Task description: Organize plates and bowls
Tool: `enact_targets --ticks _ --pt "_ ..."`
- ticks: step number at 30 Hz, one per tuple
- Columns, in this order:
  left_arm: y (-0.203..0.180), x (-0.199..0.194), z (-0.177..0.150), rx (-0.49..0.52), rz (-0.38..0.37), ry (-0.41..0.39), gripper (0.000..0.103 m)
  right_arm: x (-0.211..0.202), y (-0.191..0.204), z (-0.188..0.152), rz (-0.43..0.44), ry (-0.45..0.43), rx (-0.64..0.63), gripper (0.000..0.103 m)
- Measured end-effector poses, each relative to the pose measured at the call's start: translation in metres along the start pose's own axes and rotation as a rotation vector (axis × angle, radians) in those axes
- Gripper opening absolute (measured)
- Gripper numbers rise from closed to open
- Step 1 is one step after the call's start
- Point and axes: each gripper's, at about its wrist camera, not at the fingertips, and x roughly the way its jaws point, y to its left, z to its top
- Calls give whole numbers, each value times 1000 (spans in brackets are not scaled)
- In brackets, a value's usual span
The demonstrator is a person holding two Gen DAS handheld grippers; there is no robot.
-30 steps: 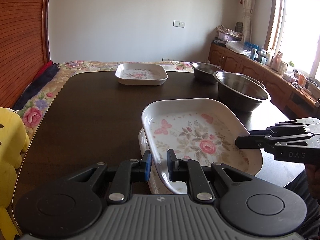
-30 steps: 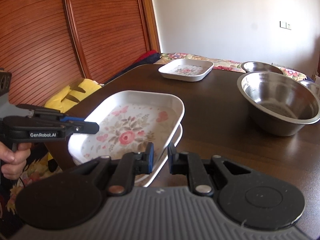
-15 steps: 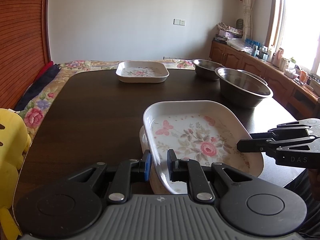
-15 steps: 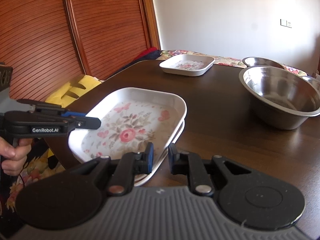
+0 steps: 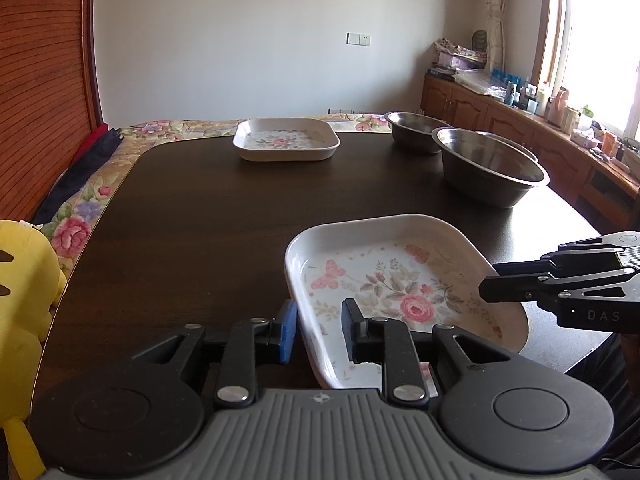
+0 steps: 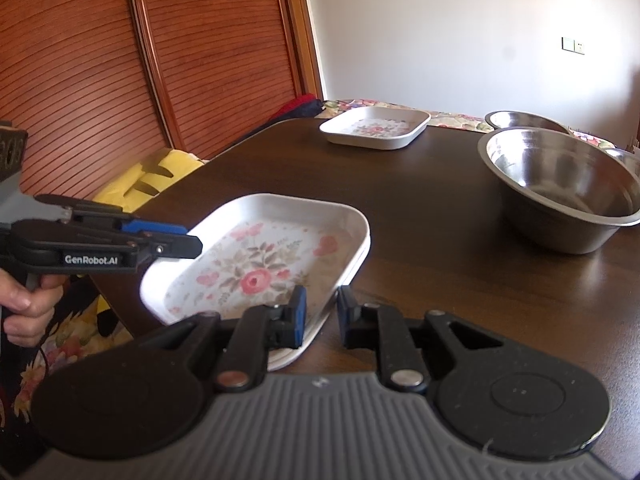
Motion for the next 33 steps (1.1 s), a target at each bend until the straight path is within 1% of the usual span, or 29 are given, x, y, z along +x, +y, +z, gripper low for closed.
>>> enact_targets --ticks 5,8,12,17,19,24,33 --pt "1 -3 2 -4 -6 -22 25 -8 1 3 -1 -27 0 19" --pt "2 -4 5 -5 -6 -37 28 -13 1 7 -12 -52 -9 19" --pt "5 -4 13 -4 -2 -56 29 -15 -2 13 -24 -76 -16 20" --pt "10 -2 25 -10 0 -87 38 -15 -8 23 -38 -106 -15 22" --pt "13 2 30 -9 4 -94 38 -14 -12 29 -43 -117 -9 30" --pt "21 17 45 -5 14 -100 38 -9 -24 44 -53 -140 -3 30" --pt "36 51 79 20 20 -109 38 12 -42 77 -68 -147 -28 30"
